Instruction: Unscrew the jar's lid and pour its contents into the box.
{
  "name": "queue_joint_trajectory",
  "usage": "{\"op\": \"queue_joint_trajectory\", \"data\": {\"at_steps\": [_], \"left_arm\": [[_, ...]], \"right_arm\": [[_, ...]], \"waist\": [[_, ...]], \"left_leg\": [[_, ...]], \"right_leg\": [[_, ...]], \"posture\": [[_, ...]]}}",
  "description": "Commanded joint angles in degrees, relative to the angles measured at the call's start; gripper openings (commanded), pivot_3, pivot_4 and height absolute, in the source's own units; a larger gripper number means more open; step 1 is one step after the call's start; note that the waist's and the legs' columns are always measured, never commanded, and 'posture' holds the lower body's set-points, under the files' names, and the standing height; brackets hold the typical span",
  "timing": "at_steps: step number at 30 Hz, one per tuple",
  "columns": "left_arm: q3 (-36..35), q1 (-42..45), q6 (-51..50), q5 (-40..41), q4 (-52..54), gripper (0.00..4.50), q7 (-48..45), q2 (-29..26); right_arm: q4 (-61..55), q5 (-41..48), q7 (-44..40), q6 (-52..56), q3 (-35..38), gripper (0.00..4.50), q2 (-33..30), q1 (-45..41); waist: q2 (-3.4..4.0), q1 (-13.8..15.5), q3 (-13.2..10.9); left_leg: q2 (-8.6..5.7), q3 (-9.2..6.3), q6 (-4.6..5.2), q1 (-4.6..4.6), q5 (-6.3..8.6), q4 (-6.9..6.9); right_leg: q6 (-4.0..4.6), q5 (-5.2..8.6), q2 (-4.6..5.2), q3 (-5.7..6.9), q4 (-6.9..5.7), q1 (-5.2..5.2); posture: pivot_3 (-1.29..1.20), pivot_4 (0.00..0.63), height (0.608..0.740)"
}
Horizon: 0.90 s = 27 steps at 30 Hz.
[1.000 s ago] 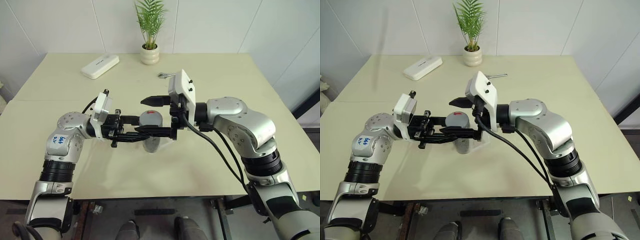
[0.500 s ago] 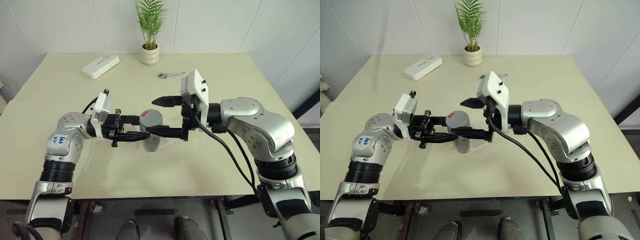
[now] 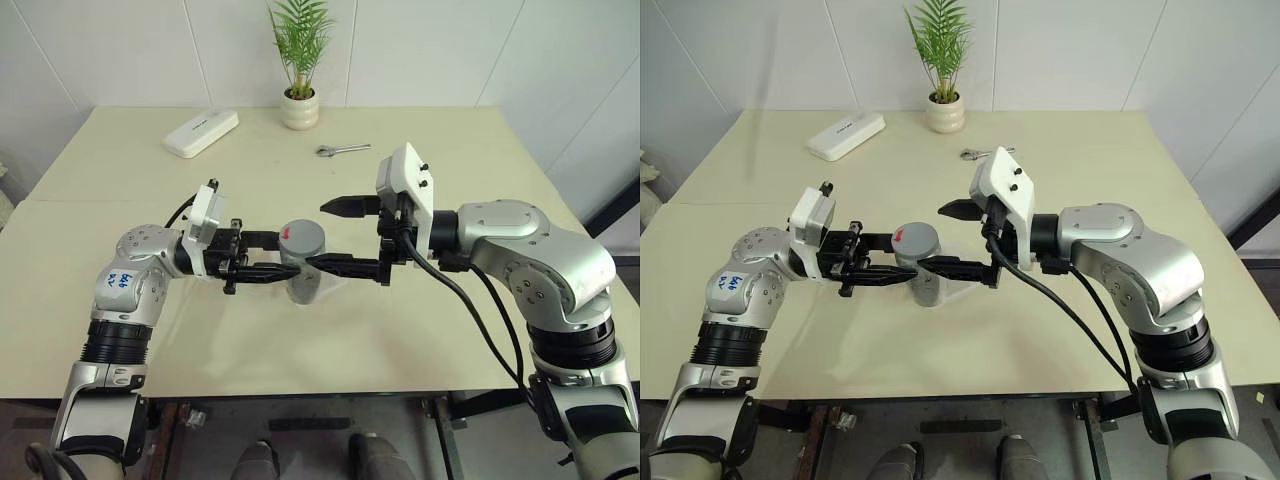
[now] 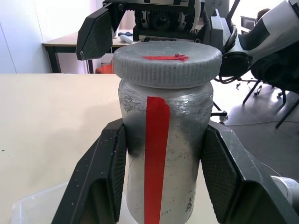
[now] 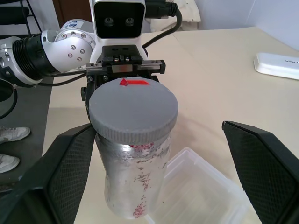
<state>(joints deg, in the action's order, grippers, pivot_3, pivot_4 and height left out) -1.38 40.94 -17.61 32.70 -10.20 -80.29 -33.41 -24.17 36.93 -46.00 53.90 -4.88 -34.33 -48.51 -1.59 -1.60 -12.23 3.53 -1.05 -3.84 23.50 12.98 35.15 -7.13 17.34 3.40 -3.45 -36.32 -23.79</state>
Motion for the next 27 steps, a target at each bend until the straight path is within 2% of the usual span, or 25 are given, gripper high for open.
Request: {"op": "queue_joint_trajectory", "data": {"at_steps": [1,16,21,27], "left_arm": [[-0.53,1.28,0.88,0.44,0.61,1.94,-1.47,-0.14],[-0.59,1.99,1.91,0.01,-0.88,1.94,-2.22,0.15],[-0.38,2.71,2.94,-0.35,-2.22,1.94,-2.81,0.53],[-0.29,3.84,4.20,-0.52,-3.96,1.94,-4.00,1.68]], "right_arm": [[-3.02,1.15,1.53,1.98,3.31,4.50,-2.57,1.01],[-5.30,4.58,3.85,5.56,7.32,4.50,-6.48,2.03],[-3.29,7.18,7.06,6.45,9.10,4.50,-3.02,-1.69],[-1.44,7.85,8.30,4.72,6.28,4.50,3.22,-4.68]], "waist": [[0.00,0.02,0.00],[0.01,-0.08,0.00],[0.01,-0.06,0.00],[0.01,-0.04,0.00]], "left_leg": [[0.00,0.00,0.00,0.00,0.00,0.00],[0.02,0.01,0.00,-0.01,0.00,-0.01],[0.02,0.02,0.00,-0.02,0.00,0.00],[0.03,0.03,0.00,-0.02,0.00,0.00]], "right_leg": [[0.00,0.00,0.00,0.00,0.01,0.00],[0.01,0.00,-0.02,-0.01,0.04,0.00],[0.02,-0.01,-0.02,-0.02,0.03,0.00],[0.02,-0.01,-0.04,-0.03,0.00,0.00]], "posture": [[0.00,0.150,0.740],[0.00,0.150,0.740],[0.00,0.150,0.740],[0.00,0.150,0.740]]}}
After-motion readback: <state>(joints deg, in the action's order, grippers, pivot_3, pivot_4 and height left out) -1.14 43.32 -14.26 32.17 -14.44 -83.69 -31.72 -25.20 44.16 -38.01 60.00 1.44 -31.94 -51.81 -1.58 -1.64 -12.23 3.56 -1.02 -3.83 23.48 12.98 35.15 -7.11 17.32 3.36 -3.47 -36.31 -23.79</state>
